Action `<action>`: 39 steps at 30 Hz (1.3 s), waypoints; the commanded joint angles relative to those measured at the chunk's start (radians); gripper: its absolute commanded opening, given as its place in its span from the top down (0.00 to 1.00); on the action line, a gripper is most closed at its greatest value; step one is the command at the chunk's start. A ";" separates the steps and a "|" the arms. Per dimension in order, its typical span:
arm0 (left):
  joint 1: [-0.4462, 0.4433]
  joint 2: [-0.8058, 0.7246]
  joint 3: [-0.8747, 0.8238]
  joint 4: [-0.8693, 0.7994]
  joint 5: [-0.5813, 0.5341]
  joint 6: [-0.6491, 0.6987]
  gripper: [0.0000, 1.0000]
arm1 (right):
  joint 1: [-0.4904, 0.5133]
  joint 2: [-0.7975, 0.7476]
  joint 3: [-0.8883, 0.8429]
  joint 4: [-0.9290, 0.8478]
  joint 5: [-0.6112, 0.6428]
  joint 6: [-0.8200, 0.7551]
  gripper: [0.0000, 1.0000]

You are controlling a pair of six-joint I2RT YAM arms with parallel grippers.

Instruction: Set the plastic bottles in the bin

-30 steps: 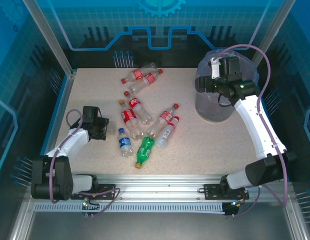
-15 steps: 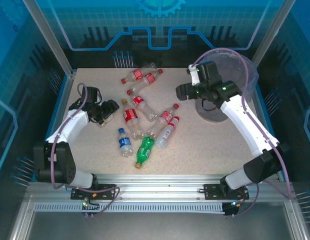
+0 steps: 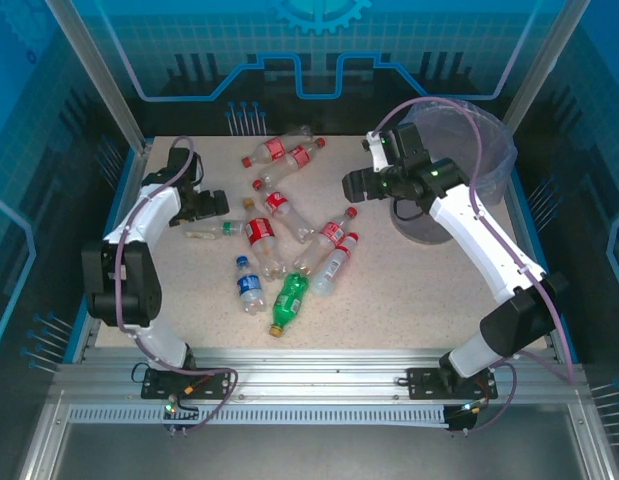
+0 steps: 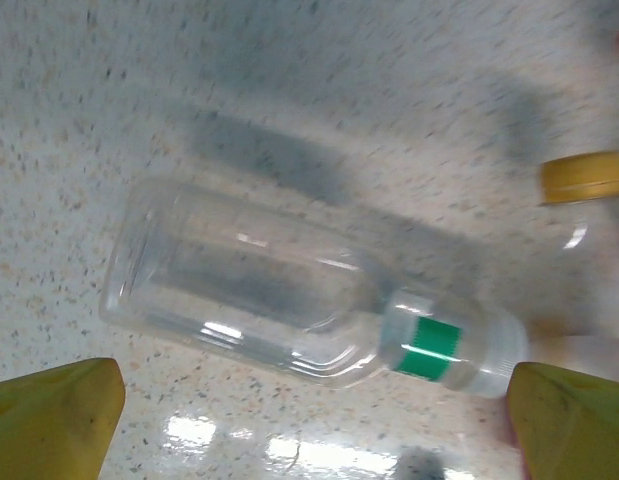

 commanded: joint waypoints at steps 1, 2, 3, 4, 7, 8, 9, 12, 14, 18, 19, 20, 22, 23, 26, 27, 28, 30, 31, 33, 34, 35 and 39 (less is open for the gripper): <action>0.013 -0.007 -0.017 -0.001 -0.028 -0.119 0.01 | 0.005 0.002 0.032 -0.019 0.003 -0.003 0.13; 0.018 -0.007 -0.023 0.012 -0.033 -0.187 0.01 | 0.006 0.000 0.029 -0.019 0.005 -0.003 0.13; 0.020 -0.008 -0.031 0.024 -0.035 -0.255 0.01 | 0.006 -0.002 0.026 -0.019 0.006 -0.003 0.13; 0.021 -0.013 -0.041 0.037 -0.038 -0.313 0.01 | 0.006 -0.004 0.024 -0.019 0.006 -0.003 0.13; 0.021 -0.064 -0.121 0.137 -0.024 -0.509 0.01 | 0.006 -0.010 0.012 -0.019 0.013 -0.001 0.13; 0.022 -0.086 -0.157 0.186 -0.021 -0.581 0.01 | 0.006 -0.012 0.008 -0.018 0.013 -0.001 0.13; 0.022 -0.103 -0.191 0.226 -0.011 -0.650 0.01 | 0.005 -0.014 0.005 -0.017 0.015 0.000 0.13; 0.021 -0.106 -0.232 0.275 -0.002 -0.814 0.01 | 0.006 -0.011 0.002 -0.015 0.013 -0.003 0.13; 0.025 -0.090 -0.232 0.287 -0.009 -0.887 0.01 | 0.006 -0.010 0.001 -0.016 0.014 -0.004 0.13; 0.031 -0.037 -0.186 0.308 -0.044 -0.939 0.01 | 0.006 -0.020 -0.006 -0.019 0.024 -0.018 0.13; 0.036 -0.018 -0.175 0.307 -0.039 -0.954 0.01 | 0.004 -0.023 -0.008 -0.022 0.029 -0.025 0.13; 0.041 0.002 -0.166 0.313 -0.028 -0.978 0.01 | 0.003 -0.026 -0.006 -0.027 0.037 -0.030 0.13; 0.044 0.026 -0.176 0.334 -0.015 -1.044 0.02 | -0.006 -0.033 -0.006 -0.031 0.040 -0.035 0.13; 0.046 0.030 -0.195 0.352 -0.011 -1.087 0.05 | -0.007 -0.038 -0.008 -0.033 0.041 -0.035 0.13; 0.046 0.038 -0.227 0.390 -0.015 -1.143 0.08 | -0.014 -0.057 -0.023 -0.027 0.045 -0.034 0.13; 0.046 0.050 -0.224 0.392 -0.010 -1.143 0.08 | -0.016 -0.062 -0.030 -0.024 0.045 -0.031 0.13; 0.046 0.066 -0.218 0.391 -0.002 -1.142 0.08 | -0.019 -0.064 -0.035 -0.024 0.044 -0.031 0.13; 0.048 0.102 -0.219 0.410 0.032 -1.154 0.11 | -0.022 -0.067 -0.038 -0.027 0.041 -0.033 0.13; 0.047 0.114 -0.232 0.431 0.054 -1.175 0.14 | -0.022 -0.067 -0.038 -0.031 0.042 -0.035 0.13; 0.047 0.124 -0.268 0.480 0.070 -1.214 0.23 | -0.022 -0.074 -0.043 -0.035 0.045 -0.034 0.13; 0.047 0.121 -0.276 0.484 0.067 -1.220 0.27 | -0.021 -0.079 -0.048 -0.035 0.047 -0.031 0.13; 0.047 0.113 -0.284 0.482 0.058 -1.220 0.31 | -0.023 -0.085 -0.053 -0.035 0.049 -0.032 0.13; 0.059 0.074 -0.292 0.467 0.035 -1.181 0.43 | -0.024 -0.093 -0.053 -0.043 0.035 -0.026 0.13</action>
